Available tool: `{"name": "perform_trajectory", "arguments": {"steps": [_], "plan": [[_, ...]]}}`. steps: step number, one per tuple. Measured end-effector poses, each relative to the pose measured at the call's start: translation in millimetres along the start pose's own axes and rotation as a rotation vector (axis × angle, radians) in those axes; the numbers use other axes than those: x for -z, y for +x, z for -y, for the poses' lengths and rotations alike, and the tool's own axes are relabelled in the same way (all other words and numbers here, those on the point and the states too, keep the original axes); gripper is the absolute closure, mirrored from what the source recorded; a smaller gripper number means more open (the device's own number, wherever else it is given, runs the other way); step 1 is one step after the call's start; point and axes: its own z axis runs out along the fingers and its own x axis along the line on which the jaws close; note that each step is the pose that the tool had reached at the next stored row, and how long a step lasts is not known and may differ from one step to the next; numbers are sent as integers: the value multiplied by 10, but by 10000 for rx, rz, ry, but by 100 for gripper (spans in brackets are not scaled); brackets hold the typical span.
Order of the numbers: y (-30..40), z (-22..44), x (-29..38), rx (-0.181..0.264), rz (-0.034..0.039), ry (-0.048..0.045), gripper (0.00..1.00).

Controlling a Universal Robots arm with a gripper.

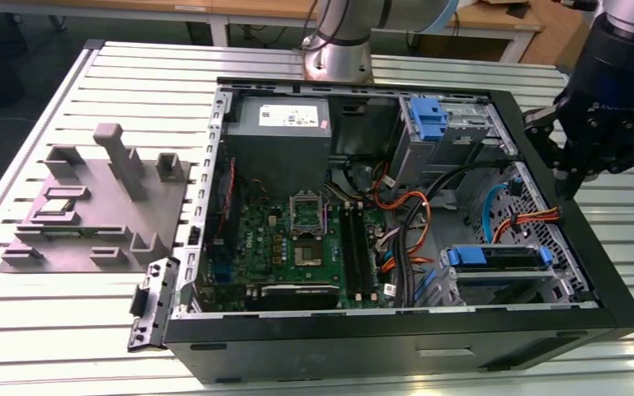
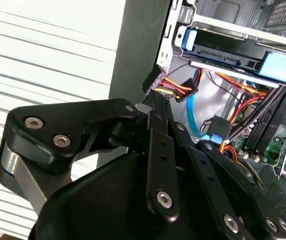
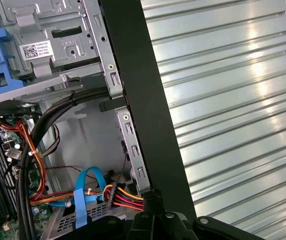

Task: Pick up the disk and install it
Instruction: 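Insert the first disk wire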

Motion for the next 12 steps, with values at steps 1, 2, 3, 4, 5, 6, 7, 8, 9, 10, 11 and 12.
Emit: {"name": "perform_trajectory", "arguments": {"steps": [1, 2, 3, 4, 5, 6, 7, 8, 9, 10, 11, 12], "plan": [[1, 4, -11, 0, 24, 1, 90], [2, 7, -20, -1, 51, 3, 90], [3, 9, -29, -4, 82, -1, 90], [3, 13, -33, -5, 100, -4, 90], [2, 18, -36, -4, 104, -3, 90], [2, 24, -41, -4, 105, -4, 90], [3, 31, -46, -7, 107, -6, 90], [4, 41, -50, -9, 109, -4, 90], [7, 53, -53, -16, 111, -3, 90], [9, 62, -56, -23, 112, -1, 90], [8, 65, -60, -31, 114, 1, 90], [8, 66, -62, -33, 121, 8, 90]]}}
